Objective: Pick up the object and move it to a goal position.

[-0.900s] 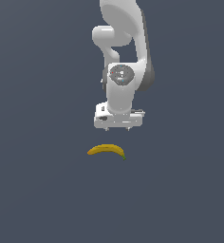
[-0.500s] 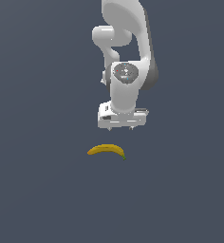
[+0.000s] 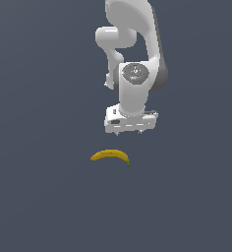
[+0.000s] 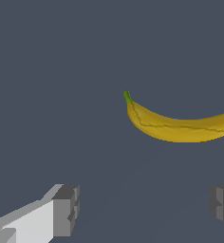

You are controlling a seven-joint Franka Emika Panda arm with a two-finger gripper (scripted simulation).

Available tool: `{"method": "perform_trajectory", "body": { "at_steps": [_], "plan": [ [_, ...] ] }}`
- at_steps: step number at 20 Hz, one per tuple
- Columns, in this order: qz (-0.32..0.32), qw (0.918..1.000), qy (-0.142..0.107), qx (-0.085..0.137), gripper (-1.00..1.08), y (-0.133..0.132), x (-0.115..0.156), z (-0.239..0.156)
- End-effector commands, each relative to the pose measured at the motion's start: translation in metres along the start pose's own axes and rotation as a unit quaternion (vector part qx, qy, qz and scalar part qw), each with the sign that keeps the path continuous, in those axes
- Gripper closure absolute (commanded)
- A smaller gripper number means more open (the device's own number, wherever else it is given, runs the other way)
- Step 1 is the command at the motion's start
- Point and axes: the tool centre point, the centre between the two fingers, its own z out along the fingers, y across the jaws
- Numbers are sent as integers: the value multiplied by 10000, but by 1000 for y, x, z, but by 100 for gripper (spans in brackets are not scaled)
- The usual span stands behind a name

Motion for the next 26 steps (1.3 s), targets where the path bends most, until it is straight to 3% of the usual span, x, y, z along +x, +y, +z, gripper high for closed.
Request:
{"method": "perform_trajectory", "body": {
  "at_steps": [1,14,20,26],
  "plan": [
    [-59,10000,0,-4,-92,1,0,1],
    [-1081,9941,19,-59,-92,14,8,12],
    [-1844,9828,29,-95,-92,24,14,21],
    [-2602,9655,37,-127,-92,34,19,30]
  ]
}}
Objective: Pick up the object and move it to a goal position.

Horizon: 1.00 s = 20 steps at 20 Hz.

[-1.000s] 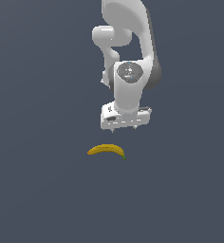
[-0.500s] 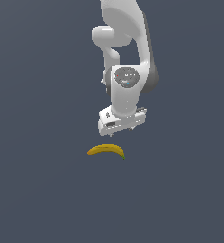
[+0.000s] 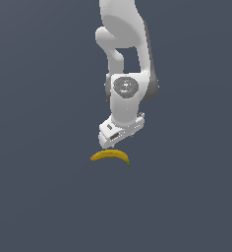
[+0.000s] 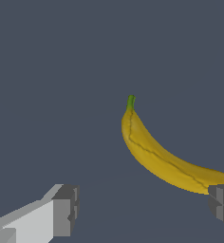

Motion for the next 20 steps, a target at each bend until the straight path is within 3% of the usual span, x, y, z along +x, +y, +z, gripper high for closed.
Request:
{"method": "perform_trajectory", "body": {
  "at_steps": [1,10,20],
  "plan": [
    [-332,9994,5,-14,-92,5,0,4],
    [-1490,9888,22,-56,-92,21,0,18],
    [-2749,9614,47,-100,-92,39,-1,33]
  ]
}}
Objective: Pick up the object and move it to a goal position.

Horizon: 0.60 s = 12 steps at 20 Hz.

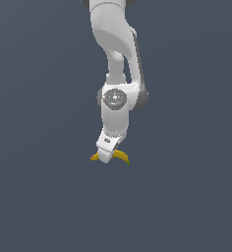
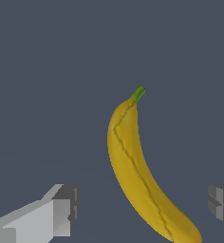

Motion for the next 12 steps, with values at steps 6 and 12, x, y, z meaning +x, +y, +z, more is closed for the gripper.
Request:
{"method": "perform_trajectory", "body": {
  "at_steps": [6,12],
  "plan": [
    [-926,9957,22,-37,-92,10,-7,11],
    [-1429,9897,36,-60,-92,16,-11,17]
  ]
}}
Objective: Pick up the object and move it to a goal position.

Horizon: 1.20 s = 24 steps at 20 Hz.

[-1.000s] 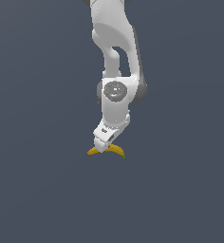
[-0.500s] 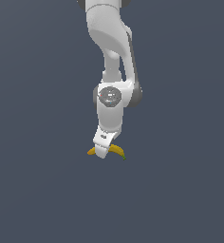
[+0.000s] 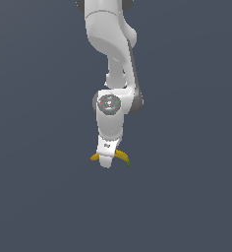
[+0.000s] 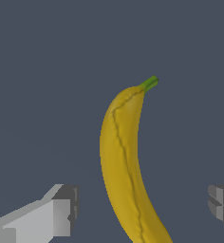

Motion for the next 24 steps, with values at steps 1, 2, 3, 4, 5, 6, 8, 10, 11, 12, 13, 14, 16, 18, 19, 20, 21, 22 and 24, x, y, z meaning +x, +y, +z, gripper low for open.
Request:
{"method": "perform_trajectory", "body": {
  "at_steps": [1,2,3,4,5,6,8,10,11,12,13,14,16,18,19,20,21,22,24],
  "plan": [
    [-186,9998,5,-10,-92,2,-2,2],
    [-241,9997,7,-13,-92,2,-2,3],
    [-290,9996,8,-15,-92,2,-3,3],
    [-332,9994,9,-17,-92,3,-3,4],
    [-367,9993,10,-19,-92,3,-4,4],
    [-397,9992,11,-20,-92,3,-4,5],
    [-435,9990,12,-22,-92,4,-4,5],
    [-449,9990,12,-23,-92,4,-4,5],
    [-426,9991,11,-21,-92,3,-4,5],
    [-426,9991,11,-21,-92,3,-4,5],
    [-426,9991,11,-21,-92,3,-4,7],
    [-429,9991,11,-21,-92,3,-4,8],
    [-431,9991,11,-21,-92,3,-4,14],
    [-436,9990,11,-21,-92,3,-4,23],
    [-439,9990,11,-21,-92,3,-4,29],
    [-443,9990,11,-21,-92,3,-4,35],
    [-446,9990,11,-21,-92,2,-4,40],
    [-449,9990,11,-22,-92,2,-4,45],
    [-451,9990,11,-22,-92,3,-4,51]
  ]
}}
